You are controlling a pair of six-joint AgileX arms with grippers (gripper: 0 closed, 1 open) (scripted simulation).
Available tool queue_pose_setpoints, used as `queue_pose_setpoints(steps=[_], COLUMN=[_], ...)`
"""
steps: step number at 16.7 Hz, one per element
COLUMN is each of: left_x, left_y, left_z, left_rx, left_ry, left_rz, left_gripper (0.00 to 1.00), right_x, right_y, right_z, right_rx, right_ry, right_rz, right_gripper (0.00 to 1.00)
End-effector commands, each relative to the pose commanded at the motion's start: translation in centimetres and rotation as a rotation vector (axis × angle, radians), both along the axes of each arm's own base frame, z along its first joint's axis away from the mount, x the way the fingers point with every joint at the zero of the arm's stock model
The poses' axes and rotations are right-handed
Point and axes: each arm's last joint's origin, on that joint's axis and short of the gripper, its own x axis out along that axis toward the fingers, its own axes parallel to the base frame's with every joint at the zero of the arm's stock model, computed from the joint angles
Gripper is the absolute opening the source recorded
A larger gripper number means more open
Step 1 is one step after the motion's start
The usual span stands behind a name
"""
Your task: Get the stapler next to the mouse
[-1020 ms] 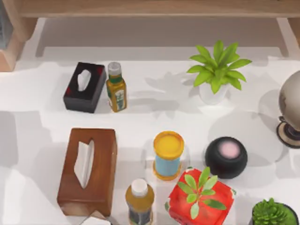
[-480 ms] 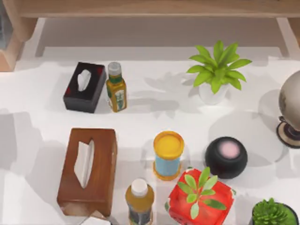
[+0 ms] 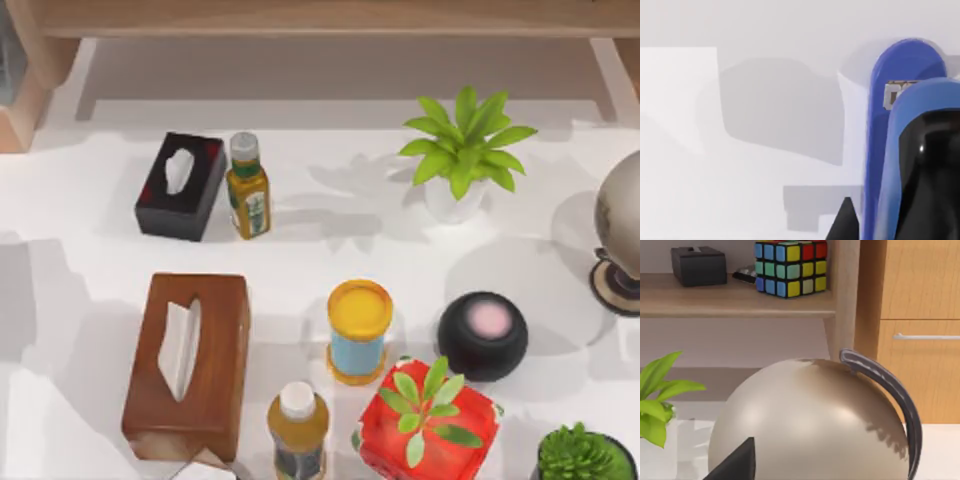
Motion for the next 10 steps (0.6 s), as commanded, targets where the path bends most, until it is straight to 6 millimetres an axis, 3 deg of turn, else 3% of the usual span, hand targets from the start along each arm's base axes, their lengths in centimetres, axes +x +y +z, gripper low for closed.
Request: queue_pose_setpoints(steps=[4,10], left_x=[0.0,0.0], left_y=[0.0,0.0], left_z=[0.0,0.0], left_rx=[0.0,0.0], left_ry=[0.0,0.0], left_rz=[0.0,0.0], left_gripper=[0.98,1.0], right_x=[0.0,0.0], right_y=[0.0,0.0], right_z=[0.0,0.0], right_rx=[0.0,0.0], right_ry=[0.0,0.0], right_rz=[0.0,0.0], right_gripper=[1.0,1.0])
